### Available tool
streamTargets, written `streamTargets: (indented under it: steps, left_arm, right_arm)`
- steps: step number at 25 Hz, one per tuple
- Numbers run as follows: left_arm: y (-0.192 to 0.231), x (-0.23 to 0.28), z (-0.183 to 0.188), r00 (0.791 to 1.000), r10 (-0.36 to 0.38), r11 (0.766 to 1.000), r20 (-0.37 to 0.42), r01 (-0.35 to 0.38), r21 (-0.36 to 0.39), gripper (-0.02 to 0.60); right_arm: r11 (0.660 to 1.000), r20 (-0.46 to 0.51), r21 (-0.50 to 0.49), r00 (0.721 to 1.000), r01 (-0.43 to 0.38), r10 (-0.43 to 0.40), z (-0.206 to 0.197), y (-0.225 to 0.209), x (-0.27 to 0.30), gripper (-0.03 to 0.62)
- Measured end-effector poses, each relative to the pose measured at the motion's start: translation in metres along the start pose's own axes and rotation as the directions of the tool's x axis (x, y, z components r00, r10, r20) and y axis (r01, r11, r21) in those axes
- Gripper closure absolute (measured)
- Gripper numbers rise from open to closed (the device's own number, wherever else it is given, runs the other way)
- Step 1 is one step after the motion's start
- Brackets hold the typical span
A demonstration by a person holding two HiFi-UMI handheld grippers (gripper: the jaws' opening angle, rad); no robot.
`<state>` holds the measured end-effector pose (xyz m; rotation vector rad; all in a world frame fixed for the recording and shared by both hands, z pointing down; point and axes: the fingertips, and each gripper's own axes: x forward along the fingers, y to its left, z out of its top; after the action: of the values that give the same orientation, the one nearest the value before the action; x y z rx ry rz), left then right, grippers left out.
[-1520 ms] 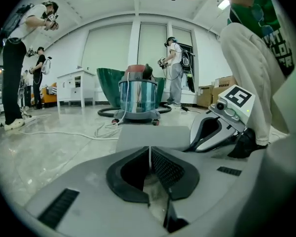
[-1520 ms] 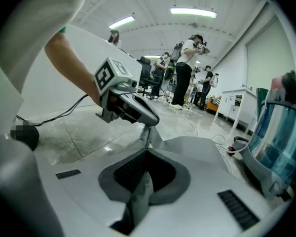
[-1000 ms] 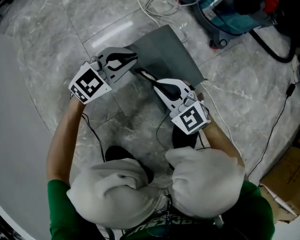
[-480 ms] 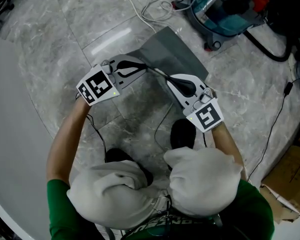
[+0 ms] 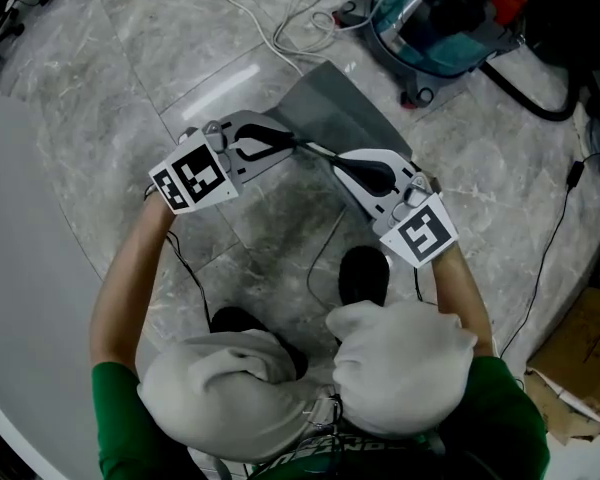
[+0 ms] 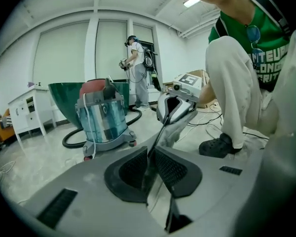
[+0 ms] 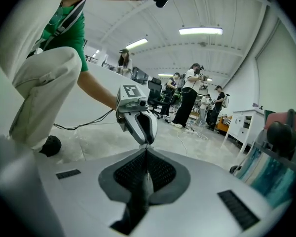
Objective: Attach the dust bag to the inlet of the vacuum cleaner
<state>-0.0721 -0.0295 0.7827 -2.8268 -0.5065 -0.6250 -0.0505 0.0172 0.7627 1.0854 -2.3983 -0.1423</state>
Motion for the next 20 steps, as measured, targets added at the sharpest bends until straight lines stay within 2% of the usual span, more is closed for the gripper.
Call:
streamTargets:
  steps: [3,9,15,20]
  left_arm:
    - [0.001,0.007,0.000,1.000,-0.008,1.000,-0.007,0.008,0.015,0.534]
    - [0.011,0.011,0.004,0.999,-0.028,0.999,0.017,0.029,-0.013,0.555]
    - [0.031,0.017,0.015,0.999,-0.042,0.999,0.009,0.042,-0.007,0.563]
    - [0.056,0.021,0.035,0.999,-0.039,0.999,0.005,0.039,0.019,0.566]
  right_arm:
    - [1.000,-0.001,-0.006,1.000,-0.012,0.012,0.000,-0.006,-0.001,0.580]
    - [1.000,0.027,0.019,1.000,-0.011,0.011,0.000,-0.023,-0.003,0.580]
    - [0.994,0.079,0.099,0.995,0.049,-0.058,0.003,-0.056,-0.005,0.580]
    - [0.982,0.087,0.149,0.988,0.114,-0.127,0.010,-0.088,-0.011,0.580]
